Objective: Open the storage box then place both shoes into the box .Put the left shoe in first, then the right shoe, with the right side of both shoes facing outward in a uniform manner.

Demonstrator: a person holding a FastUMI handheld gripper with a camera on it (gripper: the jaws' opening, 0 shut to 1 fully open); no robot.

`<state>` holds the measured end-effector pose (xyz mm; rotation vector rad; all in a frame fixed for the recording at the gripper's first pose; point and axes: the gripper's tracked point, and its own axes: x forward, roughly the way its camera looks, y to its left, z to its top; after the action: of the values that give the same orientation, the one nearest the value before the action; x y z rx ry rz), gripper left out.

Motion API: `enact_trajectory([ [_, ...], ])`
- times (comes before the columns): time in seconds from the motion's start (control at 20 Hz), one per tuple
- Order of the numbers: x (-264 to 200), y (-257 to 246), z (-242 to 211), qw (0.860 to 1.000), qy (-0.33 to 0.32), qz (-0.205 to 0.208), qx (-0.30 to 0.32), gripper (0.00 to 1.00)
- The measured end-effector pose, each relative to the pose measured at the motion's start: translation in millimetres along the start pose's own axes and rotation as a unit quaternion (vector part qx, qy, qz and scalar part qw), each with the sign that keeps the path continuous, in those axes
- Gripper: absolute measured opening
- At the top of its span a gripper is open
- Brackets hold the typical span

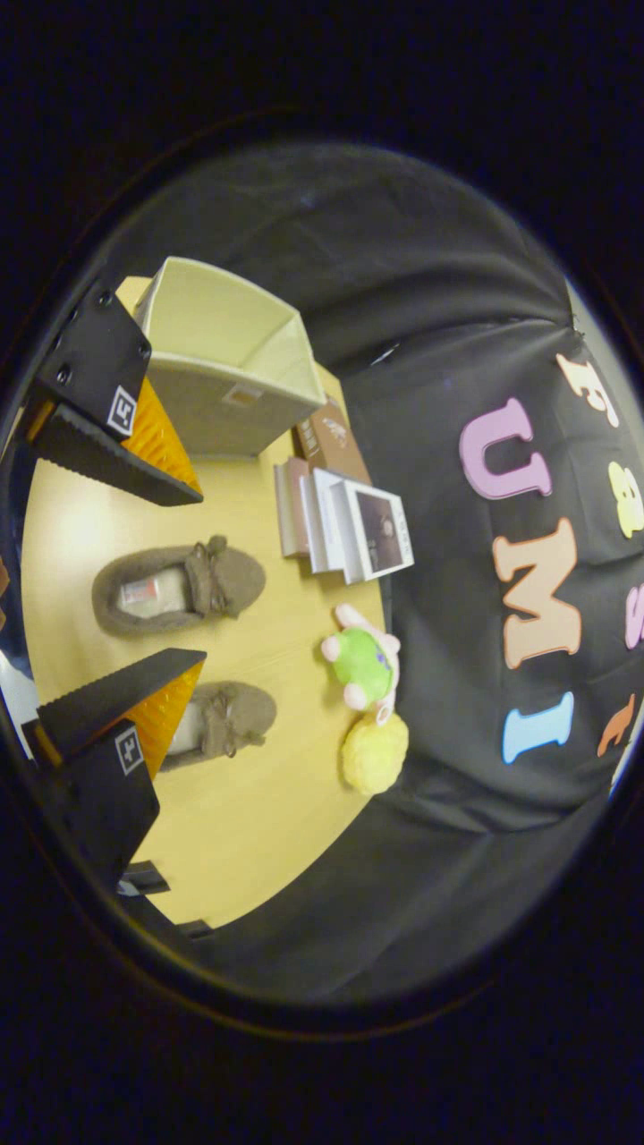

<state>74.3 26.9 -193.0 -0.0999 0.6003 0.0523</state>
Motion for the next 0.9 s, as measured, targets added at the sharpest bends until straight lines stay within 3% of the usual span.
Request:
enact_trajectory([
  [0.15,30.2,-12.9,-27.4,0.999,0.048,-0.004,-0.008,1.00],
  [0.35,54.2,-23.8,-62.9,0.994,0.110,-0.008,-0.009,0.91],
  [0.6,83.6,-41.1,-71.7,0.990,0.139,-0.018,-0.006,0.81],
  [0.9,98.1,-32.0,-79.3,0.986,0.164,0.003,-0.013,0.47],
])
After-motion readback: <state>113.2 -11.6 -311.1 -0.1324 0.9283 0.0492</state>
